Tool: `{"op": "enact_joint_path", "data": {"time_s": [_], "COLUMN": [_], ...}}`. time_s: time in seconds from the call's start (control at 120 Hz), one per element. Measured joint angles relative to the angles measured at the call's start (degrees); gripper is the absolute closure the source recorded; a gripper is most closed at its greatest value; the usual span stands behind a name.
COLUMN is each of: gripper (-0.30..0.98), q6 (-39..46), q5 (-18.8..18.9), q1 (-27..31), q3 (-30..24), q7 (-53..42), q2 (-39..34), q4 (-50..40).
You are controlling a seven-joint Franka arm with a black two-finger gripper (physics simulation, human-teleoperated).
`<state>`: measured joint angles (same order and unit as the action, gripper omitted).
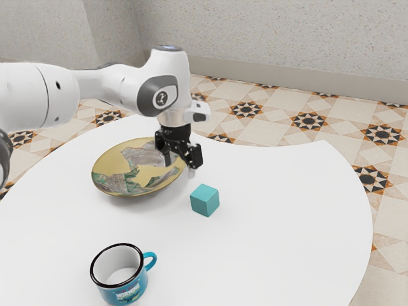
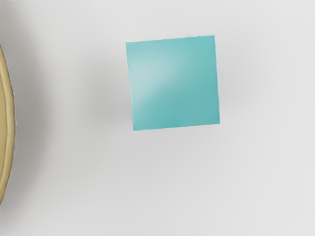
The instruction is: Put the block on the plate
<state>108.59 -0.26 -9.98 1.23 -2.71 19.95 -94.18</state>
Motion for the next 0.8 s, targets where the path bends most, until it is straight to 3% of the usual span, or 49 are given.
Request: {"op": "enact_joint_path", "data": {"time_s": [0.208, 0.8], "gripper": [0.00, 0.00], "q6": [4.7, 11.5], "q5": [-0.6, -1.0], "q1": [1.0, 1.3], "q3": [-1.4, -3.4], "q7": [4.1, 8.5], "q2": [5.9, 12.5], "q4": [2.2, 4.0]}}
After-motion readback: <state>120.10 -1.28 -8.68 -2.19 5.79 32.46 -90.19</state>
